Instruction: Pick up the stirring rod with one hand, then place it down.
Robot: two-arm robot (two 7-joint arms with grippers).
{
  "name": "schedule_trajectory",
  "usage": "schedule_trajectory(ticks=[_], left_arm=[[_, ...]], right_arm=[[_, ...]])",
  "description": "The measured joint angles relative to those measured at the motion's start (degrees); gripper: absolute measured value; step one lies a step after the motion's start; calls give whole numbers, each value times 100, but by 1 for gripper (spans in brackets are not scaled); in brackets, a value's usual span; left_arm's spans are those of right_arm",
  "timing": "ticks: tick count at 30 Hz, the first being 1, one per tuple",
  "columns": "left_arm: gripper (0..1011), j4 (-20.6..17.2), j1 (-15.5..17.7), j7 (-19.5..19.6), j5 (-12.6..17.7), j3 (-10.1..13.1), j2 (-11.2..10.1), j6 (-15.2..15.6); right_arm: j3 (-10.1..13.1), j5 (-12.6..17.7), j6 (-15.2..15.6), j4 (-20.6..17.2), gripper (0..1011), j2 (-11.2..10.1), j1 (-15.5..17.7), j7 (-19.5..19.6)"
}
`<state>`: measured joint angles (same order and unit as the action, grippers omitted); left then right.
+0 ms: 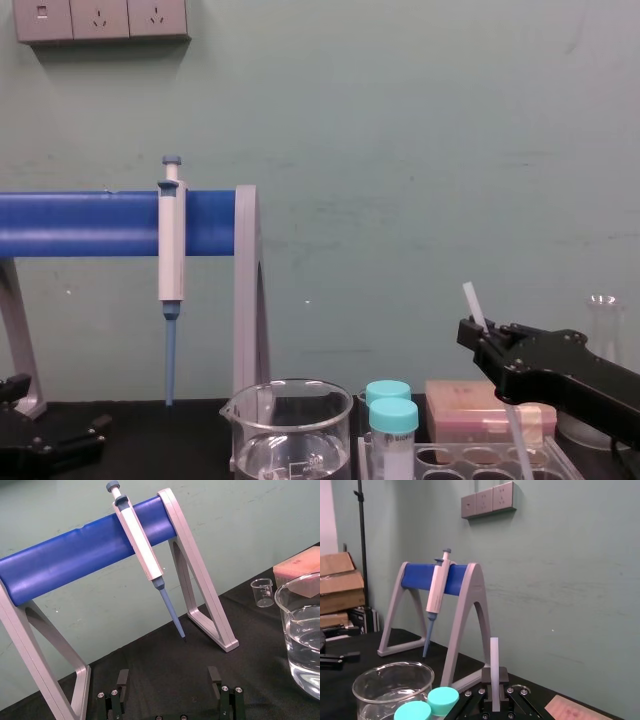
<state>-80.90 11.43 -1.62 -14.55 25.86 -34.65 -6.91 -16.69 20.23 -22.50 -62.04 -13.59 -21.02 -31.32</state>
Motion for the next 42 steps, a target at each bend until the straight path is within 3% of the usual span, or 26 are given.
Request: schedule_trajectory(ticks=[17, 28, 37, 42], left_arm=[[1000, 0, 0, 0, 0, 0, 0, 0], [1000, 0, 0, 0, 0, 0, 0, 0], [1000, 0, 0, 0, 0, 0, 0, 0], [1000, 0, 0, 0, 0, 0, 0, 0]], right_arm=[[0, -3, -4, -10, 80, -1, 8, 8], [1, 4, -10, -10, 378, -2, 8, -6], [1, 11, -12, -10, 705, -2, 8, -12], [1, 12, -12, -10, 814, -2, 7, -12]])
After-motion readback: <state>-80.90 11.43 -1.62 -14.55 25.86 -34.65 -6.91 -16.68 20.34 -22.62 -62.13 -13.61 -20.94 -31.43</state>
